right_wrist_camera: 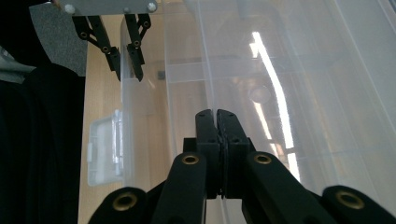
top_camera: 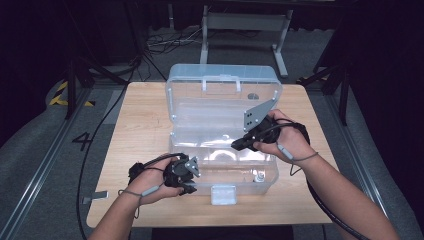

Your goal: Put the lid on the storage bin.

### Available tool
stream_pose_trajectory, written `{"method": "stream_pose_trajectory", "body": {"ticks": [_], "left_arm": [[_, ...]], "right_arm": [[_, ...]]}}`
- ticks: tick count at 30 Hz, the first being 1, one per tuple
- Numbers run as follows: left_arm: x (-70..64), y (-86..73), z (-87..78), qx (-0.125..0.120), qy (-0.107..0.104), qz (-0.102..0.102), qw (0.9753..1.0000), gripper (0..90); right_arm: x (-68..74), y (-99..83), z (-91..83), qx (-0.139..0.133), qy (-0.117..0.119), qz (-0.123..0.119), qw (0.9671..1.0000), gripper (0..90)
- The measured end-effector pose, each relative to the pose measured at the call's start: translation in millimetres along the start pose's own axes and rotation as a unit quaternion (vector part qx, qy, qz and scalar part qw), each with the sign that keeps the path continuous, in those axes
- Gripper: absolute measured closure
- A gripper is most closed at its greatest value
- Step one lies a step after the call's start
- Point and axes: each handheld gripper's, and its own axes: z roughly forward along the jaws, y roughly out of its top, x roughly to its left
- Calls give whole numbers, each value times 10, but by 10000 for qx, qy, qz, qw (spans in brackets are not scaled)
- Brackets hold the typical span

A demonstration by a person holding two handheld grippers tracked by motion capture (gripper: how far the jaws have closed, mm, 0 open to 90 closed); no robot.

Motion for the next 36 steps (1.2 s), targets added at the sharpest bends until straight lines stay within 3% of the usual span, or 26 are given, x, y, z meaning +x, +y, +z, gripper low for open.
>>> {"method": "stream_pose_trajectory", "body": {"ticks": [19, 23, 25, 30, 36], "left_arm": [[-16, 5, 2, 20, 89, 106, 9999, 778], [-10, -5, -10, -55, 20, 62, 10000, 761], [-22, -6, -50, -235, -81, 9, 9997, 720], [-49, -5, -130, -418, -73, 67, 9991, 691], [-49, -41, -254, -752, -92, 65, 9971, 704]], "right_arm": [[95, -18, 28, 68, -47, -13, 10000, 893], [103, -22, 29, 58, -75, -13, 10000, 894], [106, -25, 28, 59, -74, -19, 10000, 894], [126, -31, 33, 48, -99, 8, 9999, 894], [140, -47, 32, -5, -139, 15, 9999, 893]]}}
